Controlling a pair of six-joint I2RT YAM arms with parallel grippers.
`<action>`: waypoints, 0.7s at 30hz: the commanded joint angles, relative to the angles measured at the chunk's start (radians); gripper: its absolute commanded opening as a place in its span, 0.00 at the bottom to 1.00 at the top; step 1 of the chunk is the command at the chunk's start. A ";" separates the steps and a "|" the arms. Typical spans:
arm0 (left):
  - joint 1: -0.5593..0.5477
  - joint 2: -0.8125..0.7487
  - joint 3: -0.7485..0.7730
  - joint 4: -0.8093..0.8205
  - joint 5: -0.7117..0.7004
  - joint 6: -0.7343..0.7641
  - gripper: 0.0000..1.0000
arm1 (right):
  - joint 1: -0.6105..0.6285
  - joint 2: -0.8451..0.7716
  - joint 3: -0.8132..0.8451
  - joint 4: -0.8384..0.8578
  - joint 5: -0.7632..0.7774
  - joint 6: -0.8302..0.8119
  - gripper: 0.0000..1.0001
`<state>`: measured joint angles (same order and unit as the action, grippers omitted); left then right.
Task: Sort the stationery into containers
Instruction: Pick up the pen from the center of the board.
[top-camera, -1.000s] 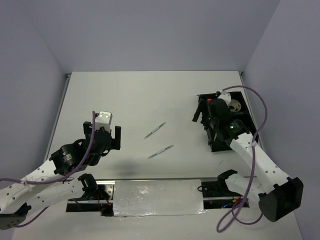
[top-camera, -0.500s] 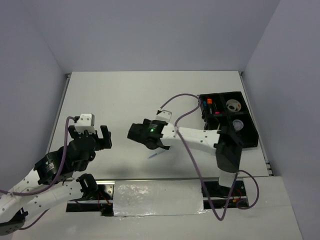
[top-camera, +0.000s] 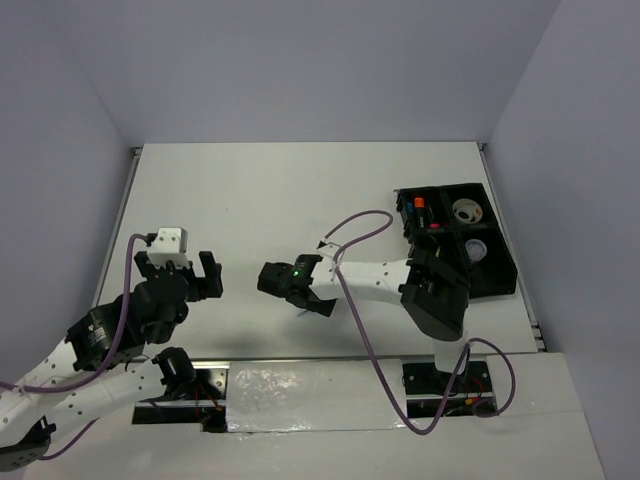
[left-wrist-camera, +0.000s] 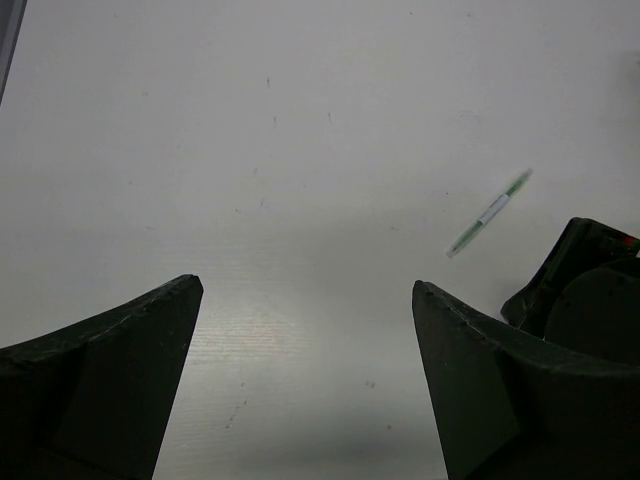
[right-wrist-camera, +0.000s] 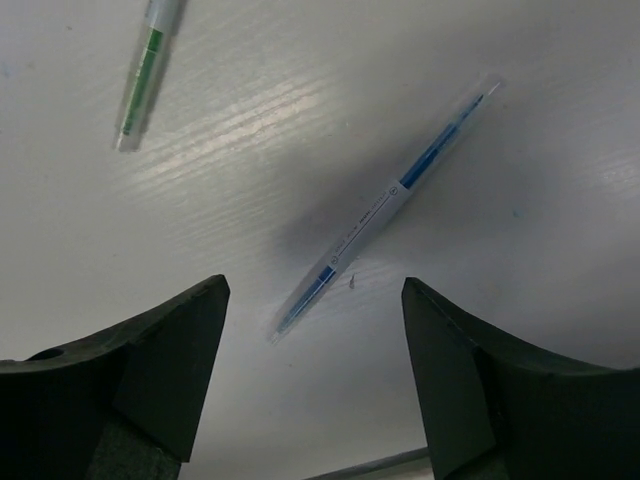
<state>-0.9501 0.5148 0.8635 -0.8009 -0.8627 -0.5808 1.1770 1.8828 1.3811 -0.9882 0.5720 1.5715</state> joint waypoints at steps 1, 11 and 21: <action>-0.004 0.008 0.003 0.026 0.002 0.006 0.99 | -0.013 0.038 -0.040 0.063 -0.023 0.053 0.76; -0.006 0.017 0.000 0.035 0.017 0.016 0.99 | -0.051 0.052 -0.165 0.172 -0.049 0.025 0.31; -0.007 0.014 -0.001 0.037 0.017 0.016 0.99 | -0.054 -0.140 -0.217 0.136 0.014 0.015 0.00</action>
<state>-0.9516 0.5285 0.8635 -0.7990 -0.8463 -0.5785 1.1297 1.8439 1.1702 -0.8127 0.5346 1.5795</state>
